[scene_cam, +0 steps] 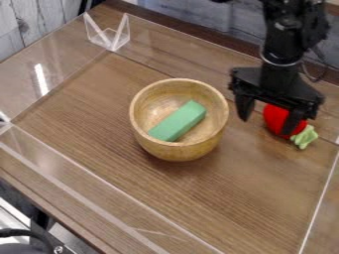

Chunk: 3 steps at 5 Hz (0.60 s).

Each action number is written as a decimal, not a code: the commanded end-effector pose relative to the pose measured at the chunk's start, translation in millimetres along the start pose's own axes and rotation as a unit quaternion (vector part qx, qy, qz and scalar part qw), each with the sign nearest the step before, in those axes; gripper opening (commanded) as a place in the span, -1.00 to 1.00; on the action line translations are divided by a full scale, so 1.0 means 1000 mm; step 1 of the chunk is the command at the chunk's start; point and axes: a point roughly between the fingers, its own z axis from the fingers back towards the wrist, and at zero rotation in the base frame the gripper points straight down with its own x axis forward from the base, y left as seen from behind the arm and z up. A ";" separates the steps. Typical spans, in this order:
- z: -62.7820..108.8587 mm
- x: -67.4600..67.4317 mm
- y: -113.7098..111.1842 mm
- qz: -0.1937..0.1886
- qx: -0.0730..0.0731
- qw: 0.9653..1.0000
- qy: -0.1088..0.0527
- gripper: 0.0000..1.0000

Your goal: Move the red fruit to the right

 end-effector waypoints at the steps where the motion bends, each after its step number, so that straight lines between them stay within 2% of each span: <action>1: 0.012 0.015 0.006 0.012 -0.004 0.999 -0.032 1.00; 2: 0.005 0.016 0.014 0.024 0.002 0.999 -0.030 1.00; 3: -0.001 0.016 0.004 0.044 0.010 0.999 -0.027 1.00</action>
